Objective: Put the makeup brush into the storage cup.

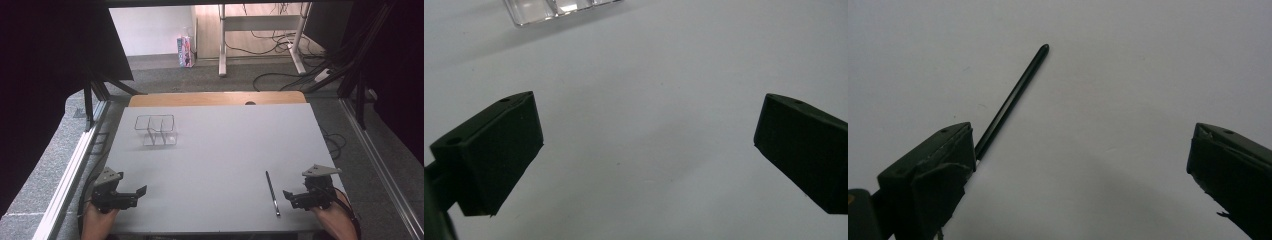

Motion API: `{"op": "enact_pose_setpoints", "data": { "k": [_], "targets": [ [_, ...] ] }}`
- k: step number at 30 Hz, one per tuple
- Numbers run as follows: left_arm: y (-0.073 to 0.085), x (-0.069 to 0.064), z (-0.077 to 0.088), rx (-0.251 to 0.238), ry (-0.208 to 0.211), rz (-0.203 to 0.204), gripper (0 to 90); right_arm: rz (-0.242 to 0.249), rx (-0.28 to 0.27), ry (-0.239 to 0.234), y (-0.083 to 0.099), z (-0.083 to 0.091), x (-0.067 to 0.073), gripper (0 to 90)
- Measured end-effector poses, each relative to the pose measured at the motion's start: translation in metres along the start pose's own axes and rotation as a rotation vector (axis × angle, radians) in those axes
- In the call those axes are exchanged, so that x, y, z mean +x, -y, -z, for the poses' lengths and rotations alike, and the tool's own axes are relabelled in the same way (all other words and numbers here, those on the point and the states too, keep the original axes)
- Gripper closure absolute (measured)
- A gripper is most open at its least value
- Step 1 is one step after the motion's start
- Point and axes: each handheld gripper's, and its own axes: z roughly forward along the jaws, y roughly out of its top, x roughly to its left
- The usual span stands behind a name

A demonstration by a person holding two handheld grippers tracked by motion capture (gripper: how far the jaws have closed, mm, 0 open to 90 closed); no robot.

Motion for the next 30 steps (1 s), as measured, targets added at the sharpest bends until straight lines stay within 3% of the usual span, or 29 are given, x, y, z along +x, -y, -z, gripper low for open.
{"op": "enact_pose_setpoints", "data": {
  "k": [14,27,30],
  "targets": [
    [0.0,0.001,0.0,0.0,0.002,0.005,0.0,0.016,0.02,-0.015,-0.013,0.002,0.002,0.1],
    [0.0,0.001,-0.001,0.007,0.002,0.008,0.0,0.025,0.103,-0.006,-0.019,-0.005,0.002,0.4],
    [0.0,0.001,-0.001,0.009,0.003,0.008,0.0,0.005,0.116,-0.017,-0.021,-0.007,0.003,0.6]
  ]
}}
